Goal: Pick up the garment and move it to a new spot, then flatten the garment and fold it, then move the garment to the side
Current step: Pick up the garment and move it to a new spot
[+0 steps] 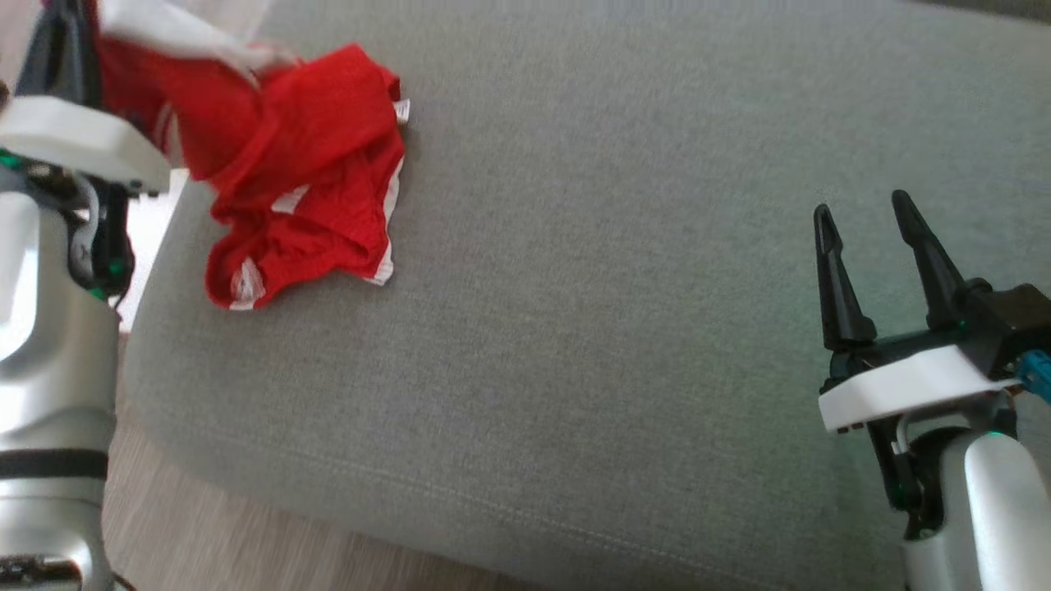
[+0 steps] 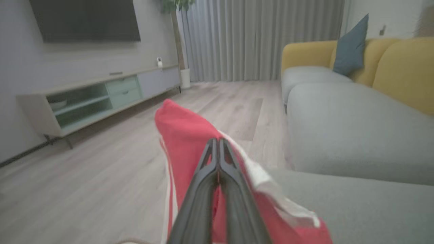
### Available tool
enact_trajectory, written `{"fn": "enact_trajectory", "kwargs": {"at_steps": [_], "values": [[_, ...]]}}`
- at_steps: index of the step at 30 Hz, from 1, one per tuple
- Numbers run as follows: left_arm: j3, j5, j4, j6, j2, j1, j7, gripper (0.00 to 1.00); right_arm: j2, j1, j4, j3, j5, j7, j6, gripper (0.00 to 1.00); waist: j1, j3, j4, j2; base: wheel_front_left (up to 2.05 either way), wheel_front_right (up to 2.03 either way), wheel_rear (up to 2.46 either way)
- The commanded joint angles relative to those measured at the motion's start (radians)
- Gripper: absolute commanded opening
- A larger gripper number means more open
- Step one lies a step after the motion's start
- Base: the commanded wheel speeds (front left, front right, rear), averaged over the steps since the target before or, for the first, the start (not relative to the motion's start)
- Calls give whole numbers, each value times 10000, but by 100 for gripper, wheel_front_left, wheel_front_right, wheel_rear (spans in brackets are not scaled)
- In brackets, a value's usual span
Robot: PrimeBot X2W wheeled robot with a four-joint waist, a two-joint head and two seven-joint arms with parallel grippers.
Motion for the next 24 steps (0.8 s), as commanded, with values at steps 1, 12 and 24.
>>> {"fn": "enact_trajectory", "kwargs": {"at_steps": [1,12,24], "values": [[215,138,-812,126,619,-126,-130,0,108,70,-327,197,110,-125,42,100,0,-388,-128,0,0,0,0],[-641,363,-5540,558,32,2160,529,0,187,495,-443,369,615,-380,42,100,0,-1190,-1671,0,0,0,0],[-2396,96,-7118,207,-1409,2476,1329,0,191,466,-503,686,1320,-759,42,100,0,-355,-4859,0,0,0,0]]}}
